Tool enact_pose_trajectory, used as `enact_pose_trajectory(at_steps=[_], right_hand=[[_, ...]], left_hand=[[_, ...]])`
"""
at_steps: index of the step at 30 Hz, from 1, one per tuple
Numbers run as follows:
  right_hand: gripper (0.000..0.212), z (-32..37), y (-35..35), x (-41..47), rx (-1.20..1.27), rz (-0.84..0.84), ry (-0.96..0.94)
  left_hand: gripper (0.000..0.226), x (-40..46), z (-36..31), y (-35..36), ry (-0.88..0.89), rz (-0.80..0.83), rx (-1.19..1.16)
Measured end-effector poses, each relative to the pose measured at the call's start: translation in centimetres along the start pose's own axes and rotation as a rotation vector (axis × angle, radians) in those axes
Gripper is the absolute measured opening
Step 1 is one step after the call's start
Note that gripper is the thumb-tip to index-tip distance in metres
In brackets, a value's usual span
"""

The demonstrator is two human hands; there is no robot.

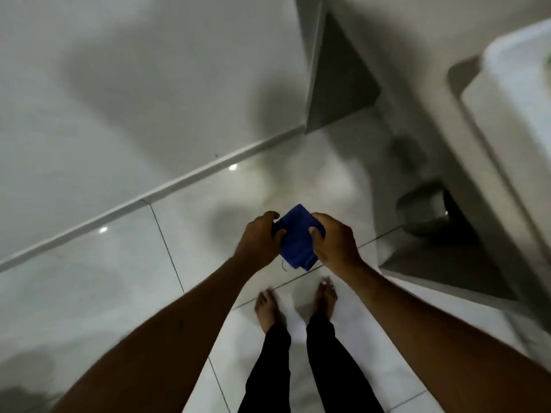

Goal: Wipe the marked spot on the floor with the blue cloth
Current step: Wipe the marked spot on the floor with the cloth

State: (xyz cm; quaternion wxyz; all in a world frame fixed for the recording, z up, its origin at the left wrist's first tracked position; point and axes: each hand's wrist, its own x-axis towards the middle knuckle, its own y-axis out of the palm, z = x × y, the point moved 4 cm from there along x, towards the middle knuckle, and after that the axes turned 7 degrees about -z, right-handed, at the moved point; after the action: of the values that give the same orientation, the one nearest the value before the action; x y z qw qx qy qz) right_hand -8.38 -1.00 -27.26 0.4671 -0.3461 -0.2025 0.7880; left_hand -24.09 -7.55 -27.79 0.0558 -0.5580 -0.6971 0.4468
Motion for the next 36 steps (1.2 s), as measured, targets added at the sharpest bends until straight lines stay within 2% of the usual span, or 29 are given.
enact_pose_trajectory(at_steps=[6, 11, 17, 23, 25, 27, 29, 32, 34, 36], right_hand=[[0.035, -16.6, 12.0, 5.6, -0.025, 0.042, 0.146], [0.035, -26.4, 19.7, 8.3, -0.052, 0.06, 0.201], [0.032, -32.8, 24.9, 11.0, -0.087, 0.069, 0.225], [0.037, -35.8, 27.5, 14.6, -0.184, 0.131, 0.2], [0.037, -36.3, 28.0, 16.1, -0.274, 0.18, 0.175], [0.032, -36.7, 28.0, 17.1, -0.368, 0.155, 0.165], [0.029, -36.9, 27.3, 17.4, -0.487, 0.033, 0.156], [0.047, -36.3, 27.6, 16.5, -0.608, -0.056, 0.02], [0.052, -36.3, 29.5, 15.4, -0.645, 0.052, -0.044], [0.063, -37.4, 31.4, 14.3, -0.687, 0.207, -0.004]], left_hand=[[0.025, 7.2, 11.7, 18.0, -0.104, 0.113, 0.03], [0.027, 10.8, 18.6, 28.1, -0.142, 0.207, 0.095], [0.029, 14.1, 22.7, 34.5, -0.191, 0.281, 0.116], [0.025, 17.6, 25.1, 37.5, -0.118, 0.357, 0.208], [0.025, 18.4, 25.7, 37.2, -0.016, 0.319, 0.28], [0.028, 18.7, 26.5, 36.0, 0.097, 0.19, 0.358], [0.041, 18.8, 27.9, 34.2, 0.195, 0.078, 0.447], [0.101, 18.6, 31.5, 31.8, 0.181, 0.116, 0.651], [0.132, 18.5, 34.0, 31.0, 0.111, 0.204, 0.752], [0.148, 18.3, 35.9, 31.1, 0.047, 0.298, 0.752]])
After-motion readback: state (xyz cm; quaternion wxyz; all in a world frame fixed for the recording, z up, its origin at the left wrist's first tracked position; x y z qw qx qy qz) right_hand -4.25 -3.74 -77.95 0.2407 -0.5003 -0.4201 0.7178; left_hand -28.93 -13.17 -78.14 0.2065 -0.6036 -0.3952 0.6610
